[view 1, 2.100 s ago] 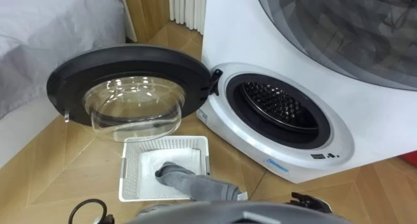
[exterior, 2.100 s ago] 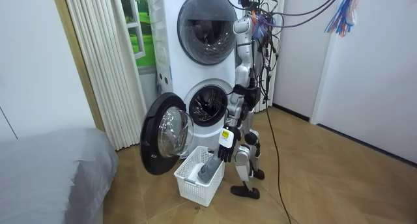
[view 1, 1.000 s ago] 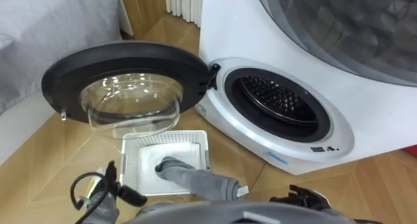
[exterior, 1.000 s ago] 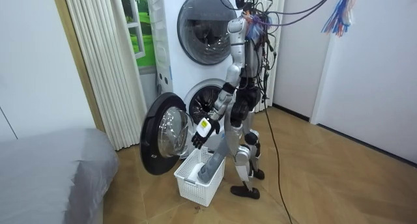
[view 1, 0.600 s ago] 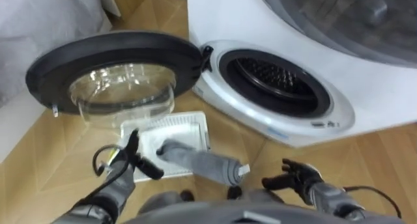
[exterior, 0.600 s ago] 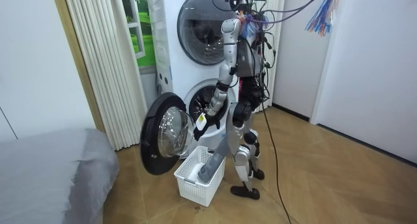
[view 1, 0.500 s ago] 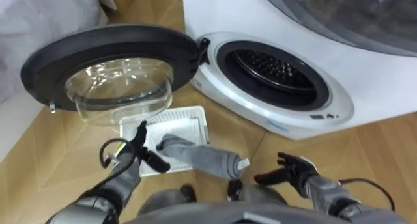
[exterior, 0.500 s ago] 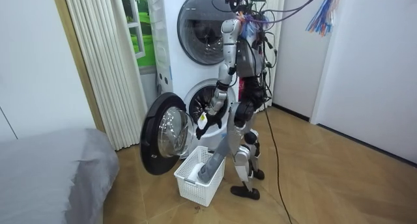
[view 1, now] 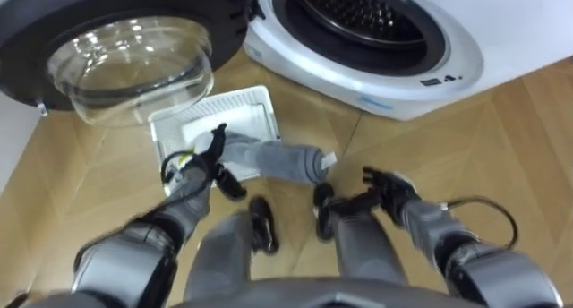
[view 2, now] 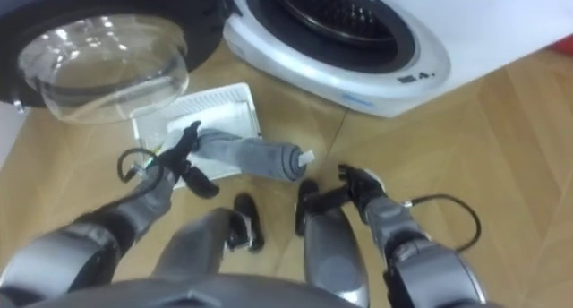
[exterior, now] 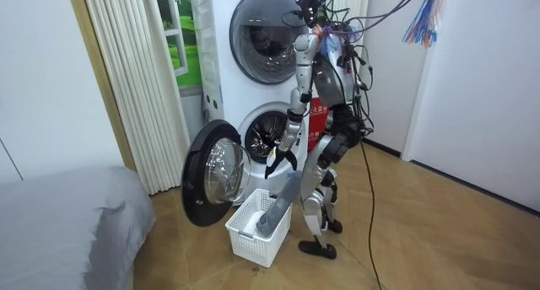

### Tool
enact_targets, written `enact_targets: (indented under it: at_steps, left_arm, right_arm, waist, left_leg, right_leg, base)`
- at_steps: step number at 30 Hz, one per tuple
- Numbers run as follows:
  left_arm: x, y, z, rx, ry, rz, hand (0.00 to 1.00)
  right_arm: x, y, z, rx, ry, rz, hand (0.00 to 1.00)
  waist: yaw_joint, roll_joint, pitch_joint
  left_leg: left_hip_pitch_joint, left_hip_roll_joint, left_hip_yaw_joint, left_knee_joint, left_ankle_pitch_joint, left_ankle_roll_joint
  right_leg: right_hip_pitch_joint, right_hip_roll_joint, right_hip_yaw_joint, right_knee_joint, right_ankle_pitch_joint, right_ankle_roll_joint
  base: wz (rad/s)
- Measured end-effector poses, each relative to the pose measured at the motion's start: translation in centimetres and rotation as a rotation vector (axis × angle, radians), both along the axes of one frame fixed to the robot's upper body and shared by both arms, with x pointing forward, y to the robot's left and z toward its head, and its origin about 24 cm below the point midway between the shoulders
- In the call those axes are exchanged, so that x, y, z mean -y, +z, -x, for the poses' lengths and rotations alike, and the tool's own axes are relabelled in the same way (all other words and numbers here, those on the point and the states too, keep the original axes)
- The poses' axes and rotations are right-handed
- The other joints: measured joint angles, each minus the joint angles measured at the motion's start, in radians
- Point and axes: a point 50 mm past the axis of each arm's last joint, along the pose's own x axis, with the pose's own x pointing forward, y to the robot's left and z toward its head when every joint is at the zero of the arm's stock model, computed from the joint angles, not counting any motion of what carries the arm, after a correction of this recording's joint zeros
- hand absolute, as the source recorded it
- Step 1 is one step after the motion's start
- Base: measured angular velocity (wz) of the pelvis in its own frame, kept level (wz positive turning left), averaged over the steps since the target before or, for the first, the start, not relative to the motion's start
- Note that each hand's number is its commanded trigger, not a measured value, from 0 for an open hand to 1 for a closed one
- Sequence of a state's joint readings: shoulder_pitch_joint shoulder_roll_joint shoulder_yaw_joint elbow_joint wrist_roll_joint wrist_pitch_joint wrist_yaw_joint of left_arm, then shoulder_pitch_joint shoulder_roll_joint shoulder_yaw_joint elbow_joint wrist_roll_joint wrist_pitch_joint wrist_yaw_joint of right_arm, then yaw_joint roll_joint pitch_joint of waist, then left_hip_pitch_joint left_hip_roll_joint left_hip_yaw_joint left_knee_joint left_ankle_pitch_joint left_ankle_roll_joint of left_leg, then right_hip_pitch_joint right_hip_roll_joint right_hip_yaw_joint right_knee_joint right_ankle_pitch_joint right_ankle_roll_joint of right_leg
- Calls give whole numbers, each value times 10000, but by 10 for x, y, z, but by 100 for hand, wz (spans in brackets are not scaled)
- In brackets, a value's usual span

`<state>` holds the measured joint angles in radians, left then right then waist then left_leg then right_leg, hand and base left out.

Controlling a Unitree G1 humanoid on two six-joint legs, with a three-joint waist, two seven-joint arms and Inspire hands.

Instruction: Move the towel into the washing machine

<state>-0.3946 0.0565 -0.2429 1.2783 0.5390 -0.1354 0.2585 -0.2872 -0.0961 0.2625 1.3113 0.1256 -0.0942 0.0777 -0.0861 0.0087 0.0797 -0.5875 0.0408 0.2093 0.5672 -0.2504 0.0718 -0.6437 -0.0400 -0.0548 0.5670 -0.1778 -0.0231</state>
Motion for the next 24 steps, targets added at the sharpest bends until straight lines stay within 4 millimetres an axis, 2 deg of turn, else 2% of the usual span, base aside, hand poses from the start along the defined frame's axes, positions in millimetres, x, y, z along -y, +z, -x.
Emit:
enact_targets:
  at_steps: [4, 11, 16, 17, 21, 24]
  left_arm:
    - [1, 5, -7, 385, -62, -89, 0]
    - [10, 18, -23, 1338, -1074, -1037, 0]
    - [17, 25, -30, 1766, -1674, -1429, 0]
    - [17, 26, -31, 1845, -1716, -1508, 0]
    - [13, 33, -39, 2391, -1977, -2075, 0]
    - [10, 37, -42, 2734, -2187, -2461, 0]
  right_arm:
    - [-6, 2, -5, 271, -200, -339, 0]
    - [-16, 11, -19, 1108, -211, -737, 0]
    - [-23, 16, -26, 1552, -123, -864, 0]
    - [-23, 18, -28, 1628, -173, -930, 0]
    - [-31, 27, -42, 2127, -127, -1210, 0]
    - [-37, 32, -48, 2469, -164, -1536, 0]
  waist:
    - [-82, 0, 17]
    - [-177, 11, 70]
    - [-219, 4, 79]
    - [-241, -6, 84]
    - [-547, -98, 146]
    - [-742, -144, 162]
  left_leg:
    - [-691, 103, -14, 461, -82, -30]
    - [-2231, 507, -13, 1959, -611, -66]
    - [-2850, 565, 44, 2745, -950, -104]
    - [-3042, 663, 44, 2985, -1044, -125]
    - [-3817, 744, 40, 3865, -1361, -182]
    - [-4371, 880, -6, 4389, -1529, -205]
  right_leg:
    - [-647, 72, -3, 358, 1, -80]
    - [-2131, 180, 44, 1601, -357, -224]
    - [-2894, 247, 220, 2510, -701, -273]
    - [-3105, 247, 226, 2753, -784, -311]
    - [-3954, 261, 245, 3688, -1097, -426]
    - [-4509, 330, 223, 4130, -1191, -515]
  base:
    - [-3]
    - [-6]
    - [-6]
    - [-9]
    - [-2]
    - [-7]
